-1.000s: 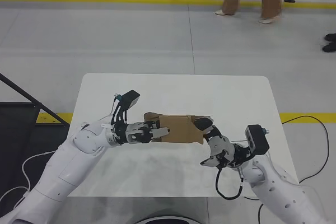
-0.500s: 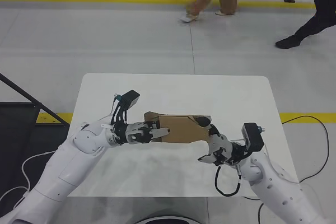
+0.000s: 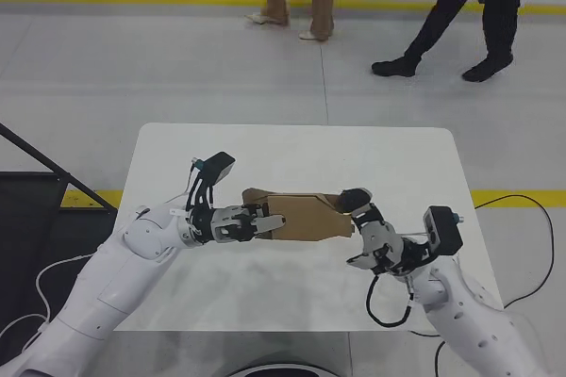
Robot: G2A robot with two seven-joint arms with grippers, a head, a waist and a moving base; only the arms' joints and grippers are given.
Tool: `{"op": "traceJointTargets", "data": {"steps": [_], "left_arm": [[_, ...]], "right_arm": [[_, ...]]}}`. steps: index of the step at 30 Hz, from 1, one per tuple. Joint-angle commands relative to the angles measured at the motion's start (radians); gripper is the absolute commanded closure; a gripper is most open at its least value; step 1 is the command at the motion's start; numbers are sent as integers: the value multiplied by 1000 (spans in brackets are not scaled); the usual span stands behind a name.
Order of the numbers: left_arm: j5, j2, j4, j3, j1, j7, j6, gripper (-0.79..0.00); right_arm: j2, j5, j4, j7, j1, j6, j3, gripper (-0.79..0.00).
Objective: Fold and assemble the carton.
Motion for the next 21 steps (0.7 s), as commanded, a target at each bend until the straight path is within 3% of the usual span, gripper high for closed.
{"op": "traceJointTargets", "data": {"steps": [1,10,21], "left_arm": [[0,0,0,0,0,0,0,0],[-2,1,1,3,-2,-2,2,0],[0,1,2,4,-2,2,-2,0]], "right_arm": [[-2,-1,-4,-19,-10,1,15,-785],[-36,-25,-4,-50,-3,5,11,-785],[-60,-35,19,32,30,0,-45,-785]]}}
